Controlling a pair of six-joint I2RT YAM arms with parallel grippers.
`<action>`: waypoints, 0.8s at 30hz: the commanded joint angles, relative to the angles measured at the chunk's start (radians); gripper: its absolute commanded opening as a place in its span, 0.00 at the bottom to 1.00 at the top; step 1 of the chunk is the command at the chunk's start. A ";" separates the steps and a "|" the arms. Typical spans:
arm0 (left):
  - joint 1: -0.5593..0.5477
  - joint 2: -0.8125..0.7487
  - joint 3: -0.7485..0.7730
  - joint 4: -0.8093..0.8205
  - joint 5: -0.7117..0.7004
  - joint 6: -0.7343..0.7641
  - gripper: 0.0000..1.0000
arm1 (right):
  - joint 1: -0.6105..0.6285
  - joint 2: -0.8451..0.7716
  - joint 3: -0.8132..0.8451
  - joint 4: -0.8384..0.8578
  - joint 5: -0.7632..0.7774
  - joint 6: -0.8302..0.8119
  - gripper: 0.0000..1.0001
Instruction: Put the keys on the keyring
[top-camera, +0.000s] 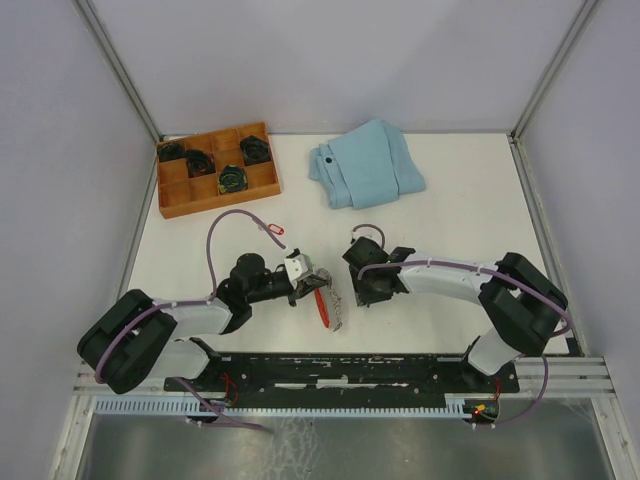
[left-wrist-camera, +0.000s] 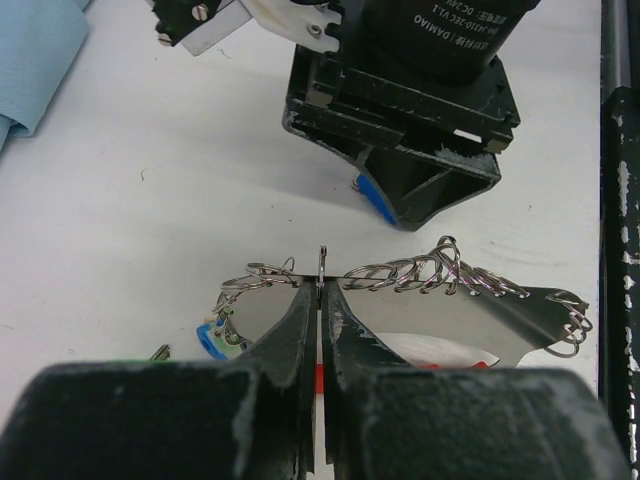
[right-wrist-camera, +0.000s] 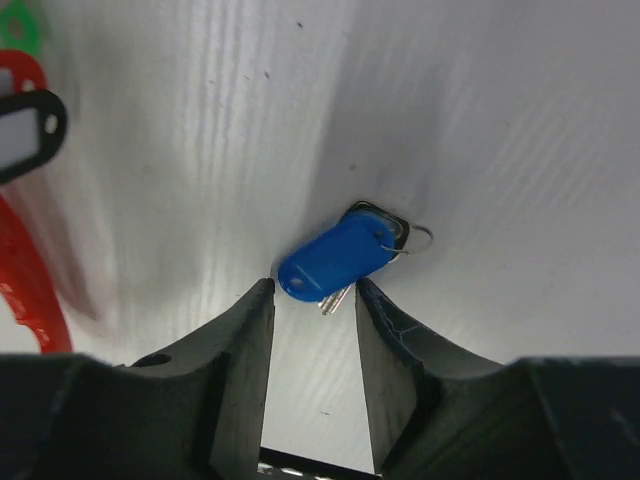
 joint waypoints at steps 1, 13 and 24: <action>0.005 -0.030 0.029 0.049 0.009 0.021 0.03 | -0.006 0.036 0.037 0.146 -0.049 0.056 0.45; 0.005 -0.037 0.028 0.046 0.011 0.024 0.03 | -0.111 -0.160 -0.010 0.160 -0.101 -0.284 0.45; 0.005 -0.031 0.029 0.047 0.025 0.027 0.03 | -0.219 -0.174 -0.179 0.341 -0.217 -0.374 0.44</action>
